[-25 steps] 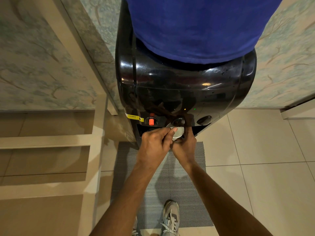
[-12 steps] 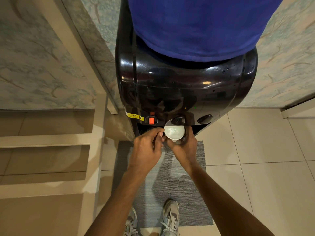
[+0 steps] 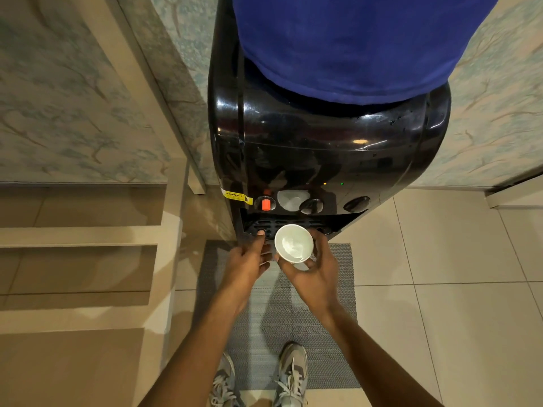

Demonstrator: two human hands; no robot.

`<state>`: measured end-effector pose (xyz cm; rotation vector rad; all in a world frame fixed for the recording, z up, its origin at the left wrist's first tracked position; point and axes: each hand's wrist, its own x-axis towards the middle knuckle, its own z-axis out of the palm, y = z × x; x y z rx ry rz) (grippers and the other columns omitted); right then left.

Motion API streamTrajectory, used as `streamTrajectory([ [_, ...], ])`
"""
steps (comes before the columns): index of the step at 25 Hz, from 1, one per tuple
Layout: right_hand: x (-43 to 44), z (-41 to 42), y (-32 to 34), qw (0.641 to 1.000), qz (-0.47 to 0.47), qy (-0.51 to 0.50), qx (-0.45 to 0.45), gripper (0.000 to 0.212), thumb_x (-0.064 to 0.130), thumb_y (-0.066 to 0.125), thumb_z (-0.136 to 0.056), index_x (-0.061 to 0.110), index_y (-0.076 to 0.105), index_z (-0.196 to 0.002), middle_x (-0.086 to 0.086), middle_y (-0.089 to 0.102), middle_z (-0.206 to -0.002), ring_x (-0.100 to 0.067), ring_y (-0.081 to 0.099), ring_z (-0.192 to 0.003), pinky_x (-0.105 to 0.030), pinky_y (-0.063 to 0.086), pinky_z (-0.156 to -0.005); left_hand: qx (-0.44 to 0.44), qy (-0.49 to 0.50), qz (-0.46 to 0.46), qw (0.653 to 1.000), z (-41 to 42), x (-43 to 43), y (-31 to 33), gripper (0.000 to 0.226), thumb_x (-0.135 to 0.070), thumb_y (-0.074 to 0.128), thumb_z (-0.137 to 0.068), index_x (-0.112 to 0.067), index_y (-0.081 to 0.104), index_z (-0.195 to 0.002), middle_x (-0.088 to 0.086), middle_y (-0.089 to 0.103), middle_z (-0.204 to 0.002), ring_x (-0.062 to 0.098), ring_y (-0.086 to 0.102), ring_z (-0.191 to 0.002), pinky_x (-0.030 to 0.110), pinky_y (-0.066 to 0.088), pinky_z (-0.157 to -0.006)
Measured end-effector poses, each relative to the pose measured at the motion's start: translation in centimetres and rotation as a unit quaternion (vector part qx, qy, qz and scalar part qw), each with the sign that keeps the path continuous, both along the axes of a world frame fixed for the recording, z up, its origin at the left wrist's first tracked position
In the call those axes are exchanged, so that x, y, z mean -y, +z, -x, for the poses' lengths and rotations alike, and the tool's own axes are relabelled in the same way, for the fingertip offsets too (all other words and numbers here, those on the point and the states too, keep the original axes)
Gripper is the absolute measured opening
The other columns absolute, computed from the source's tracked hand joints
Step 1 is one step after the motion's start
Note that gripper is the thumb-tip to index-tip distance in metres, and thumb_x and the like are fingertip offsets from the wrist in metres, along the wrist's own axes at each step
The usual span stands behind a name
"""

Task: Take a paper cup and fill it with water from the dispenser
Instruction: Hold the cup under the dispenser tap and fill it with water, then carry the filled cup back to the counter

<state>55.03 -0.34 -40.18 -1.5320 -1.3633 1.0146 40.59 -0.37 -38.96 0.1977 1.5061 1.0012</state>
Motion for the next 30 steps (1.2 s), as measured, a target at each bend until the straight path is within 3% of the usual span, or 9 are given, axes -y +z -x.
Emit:
streamTrajectory([
  [3, 0.9, 0.6, 1.1, 1.0, -0.017, 0.017, -0.015, 0.07, 0.039, 0.09, -0.068, 0.043, 0.054, -0.127, 0.032, 0.067, -0.118, 0.004, 0.067, -0.113, -0.017, 0.059, -0.084, 0.117, 0.027, 0.013, 0.993, 0.0, 0.3, 0.9, 0.037, -0.043, 0.064, -0.096, -0.009, 0.076, -0.107, 0.012, 0.075, -0.103, 0.022, 0.066, -0.092, 0.032, 0.059, -0.076],
  [7, 1.4, 1.3, 2.7, 0.999, -0.021, 0.027, -0.022, 0.068, 0.04, 0.088, -0.066, 0.042, 0.055, -0.126, 0.027, 0.069, -0.115, 0.0, 0.069, -0.111, -0.02, 0.06, -0.085, 0.179, 0.034, -0.011, 0.983, 0.2, 0.5, 1.8, 0.035, -0.042, 0.069, -0.093, -0.01, 0.08, -0.103, 0.014, 0.073, -0.109, 0.023, 0.068, -0.094, 0.033, 0.065, -0.071],
  [10, 1.4, 1.3, 3.5, 0.999, -0.022, 0.044, -0.02, 0.07, 0.041, 0.087, -0.068, 0.024, 0.058, -0.128, 0.025, 0.066, -0.118, 0.0, 0.068, -0.111, -0.024, 0.061, -0.087, 0.181, 0.023, -0.017, 0.983, 0.4, 0.6, 2.2, 0.028, -0.038, 0.073, -0.091, -0.012, 0.083, -0.097, 0.017, 0.06, -0.109, 0.027, 0.051, -0.099, 0.03, 0.065, -0.069],
  [13, 1.5, 1.3, 4.1, 0.998, -0.022, 0.059, -0.018, 0.071, 0.036, 0.089, -0.07, 0.022, 0.056, -0.131, 0.032, 0.064, -0.119, 0.004, 0.066, -0.113, -0.016, 0.058, -0.087, 0.166, 0.011, -0.028, 0.986, 0.6, 0.9, 2.6, 0.024, -0.035, 0.075, -0.089, -0.013, 0.084, -0.094, 0.014, 0.057, -0.094, 0.019, 0.053, -0.082, 0.026, 0.061, -0.062],
  [16, 1.7, 1.3, 4.7, 0.998, -0.023, 0.064, -0.015, 0.07, 0.029, 0.092, -0.072, 0.021, 0.057, -0.132, 0.025, 0.067, -0.119, 0.0, 0.066, -0.115, -0.017, 0.058, -0.087, 0.169, 0.007, -0.036, 0.985, 0.7, 1.1, 3.6, 0.025, -0.036, 0.08, -0.081, -0.014, 0.084, -0.091, 0.012, 0.065, -0.093, 0.018, 0.06, -0.085, 0.026, 0.061, -0.062],
  [21, 1.8, 1.7, 6.7, 0.997, -0.036, 0.072, -0.02, 0.07, 0.024, 0.095, -0.072, 0.032, 0.054, -0.129, 0.025, 0.067, -0.119, 0.001, 0.065, -0.115, -0.013, 0.055, -0.085, 0.169, 0.024, -0.037, 0.985, 0.9, 1.5, 5.7, 0.019, -0.031, 0.076, -0.087, -0.015, 0.085, -0.083, 0.017, 0.057, -0.107, 0.026, 0.048, -0.1, 0.028, 0.063, -0.062],
  [26, 1.8, 2.8, 11.7, 0.993, -0.067, 0.097, -0.003, 0.071, 0.045, 0.088, -0.071, 0.044, 0.048, -0.13, 0.042, 0.059, -0.121, 0.008, 0.062, -0.116, -0.007, 0.051, -0.085, 0.153, 0.022, -0.061, 0.986, 2.2, 1.9, 10.7, 0.019, -0.033, 0.079, -0.08, -0.017, 0.085, -0.085, 0.01, 0.064, -0.093, 0.014, 0.063, -0.072, 0.031, 0.063, -0.061],
  [28, 1.6, 3.3, 14.2, 0.992, -0.072, 0.108, -0.003, 0.07, 0.048, 0.089, -0.07, 0.05, 0.049, -0.127, 0.04, 0.062, -0.12, 0.005, 0.064, -0.116, -0.009, 0.053, -0.086, 0.153, 0.029, -0.068, 0.986, 2.9, 2.2, 13.1, 0.017, -0.032, 0.078, -0.083, -0.016, 0.085, -0.086, 0.015, 0.06, -0.095, 0.019, 0.059, -0.077, 0.04, 0.066, -0.072],
  [30, 1.4, 3.7, 16.4, 0.989, -0.083, 0.119, -0.026, 0.07, 0.041, 0.091, -0.071, 0.038, 0.055, -0.131, 0.028, 0.066, -0.121, -0.008, 0.067, -0.116, -0.022, 0.058, -0.091, 0.155, 0.038, -0.071, 0.985, 3.4, 2.4, 15.5, 0.028, -0.033, 0.082, -0.078, -0.011, 0.084, -0.095, 0.015, 0.073, -0.107, 0.024, 0.068, -0.092, 0.046, 0.063, -0.086],
])
